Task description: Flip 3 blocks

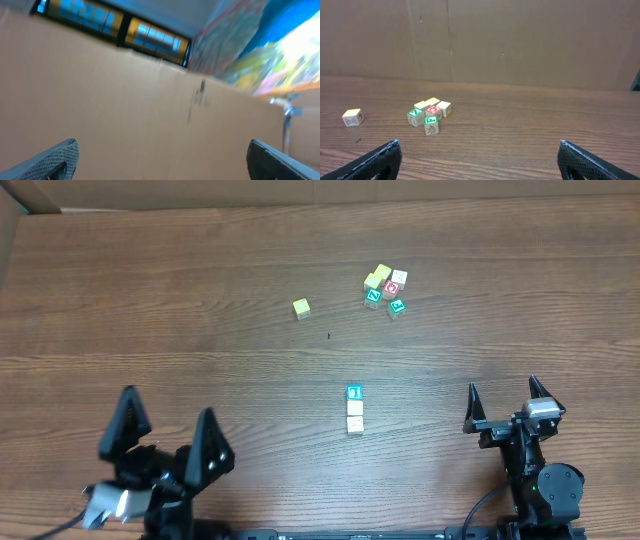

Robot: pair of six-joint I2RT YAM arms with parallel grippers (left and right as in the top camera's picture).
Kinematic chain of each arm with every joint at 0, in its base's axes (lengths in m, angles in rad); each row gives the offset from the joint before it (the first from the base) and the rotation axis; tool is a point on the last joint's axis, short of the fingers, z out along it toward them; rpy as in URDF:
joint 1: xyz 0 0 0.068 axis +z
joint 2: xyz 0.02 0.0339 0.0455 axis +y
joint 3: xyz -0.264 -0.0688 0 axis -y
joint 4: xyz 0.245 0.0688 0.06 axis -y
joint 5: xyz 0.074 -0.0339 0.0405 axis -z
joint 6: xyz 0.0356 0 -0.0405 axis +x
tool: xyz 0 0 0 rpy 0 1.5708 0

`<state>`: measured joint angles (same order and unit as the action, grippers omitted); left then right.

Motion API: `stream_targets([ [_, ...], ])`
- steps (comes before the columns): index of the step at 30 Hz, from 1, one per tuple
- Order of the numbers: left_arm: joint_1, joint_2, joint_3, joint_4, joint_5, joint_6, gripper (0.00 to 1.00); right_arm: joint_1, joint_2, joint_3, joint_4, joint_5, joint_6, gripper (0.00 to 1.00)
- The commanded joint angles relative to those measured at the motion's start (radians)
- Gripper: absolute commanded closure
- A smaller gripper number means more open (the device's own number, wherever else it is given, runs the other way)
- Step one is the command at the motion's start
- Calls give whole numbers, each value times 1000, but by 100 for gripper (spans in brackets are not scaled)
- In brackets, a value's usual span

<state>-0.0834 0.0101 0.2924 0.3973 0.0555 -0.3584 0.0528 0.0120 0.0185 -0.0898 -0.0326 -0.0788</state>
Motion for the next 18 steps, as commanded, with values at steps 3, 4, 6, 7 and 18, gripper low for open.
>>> stream_targets([
  [3,5,-6,-121,9,-23,21,0,-5,-9,-10,5,12,-4,0],
  [4,5,-6,-140,8,-23,21,0,-5,-9,-10,6,12,-4,0],
  [6,5,-6,-178,8,-23,21,0,-5,-9,-10,5,12,-4,0],
  [7,5,-6,-201,8,-23,21,0,-5,-9,-10,6,12,-4,0],
  [18,5,-6,-288,-197,-30,34,0,-5,-9,-10,5,12,-4,0],
])
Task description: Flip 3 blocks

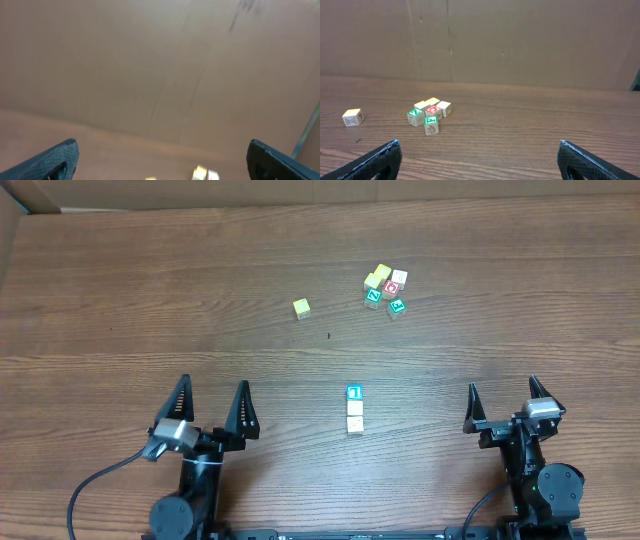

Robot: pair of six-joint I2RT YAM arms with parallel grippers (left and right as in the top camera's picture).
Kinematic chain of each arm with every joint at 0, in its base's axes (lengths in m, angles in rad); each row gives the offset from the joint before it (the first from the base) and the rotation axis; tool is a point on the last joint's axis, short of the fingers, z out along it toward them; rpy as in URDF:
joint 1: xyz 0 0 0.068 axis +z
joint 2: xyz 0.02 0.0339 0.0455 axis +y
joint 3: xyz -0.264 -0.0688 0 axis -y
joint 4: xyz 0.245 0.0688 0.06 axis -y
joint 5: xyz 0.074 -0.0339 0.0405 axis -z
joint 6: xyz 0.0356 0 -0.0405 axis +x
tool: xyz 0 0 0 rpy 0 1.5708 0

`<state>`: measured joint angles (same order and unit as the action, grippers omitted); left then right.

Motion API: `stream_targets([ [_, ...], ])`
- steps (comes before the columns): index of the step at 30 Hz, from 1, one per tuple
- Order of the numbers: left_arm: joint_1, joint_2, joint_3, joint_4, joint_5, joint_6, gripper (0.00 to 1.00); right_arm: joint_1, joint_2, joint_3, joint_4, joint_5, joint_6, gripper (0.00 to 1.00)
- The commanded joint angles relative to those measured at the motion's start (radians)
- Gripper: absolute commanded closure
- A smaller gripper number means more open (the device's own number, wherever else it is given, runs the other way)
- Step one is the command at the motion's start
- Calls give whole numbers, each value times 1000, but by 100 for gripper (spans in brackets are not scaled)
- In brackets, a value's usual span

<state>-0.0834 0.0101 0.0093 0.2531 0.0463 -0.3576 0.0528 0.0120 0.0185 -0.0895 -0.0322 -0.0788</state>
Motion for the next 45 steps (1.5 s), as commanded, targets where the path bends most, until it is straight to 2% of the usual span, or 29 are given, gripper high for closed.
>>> stream_targets([
  [1,5,-6,-5,-86,-21,48,0,-5,-9,-10,5,11,-4,0],
  [8,5,-6,-5,-333,3,262,0,-5,-9,-10,5,11,-4,0],
  [11,5,-6,-5,-328,9,335,0,-5,-9,-10,5,11,-4,0],
  [45,5,-6,-5,-328,-1,336,0,-5,-9,-10,5,11,-4,0],
])
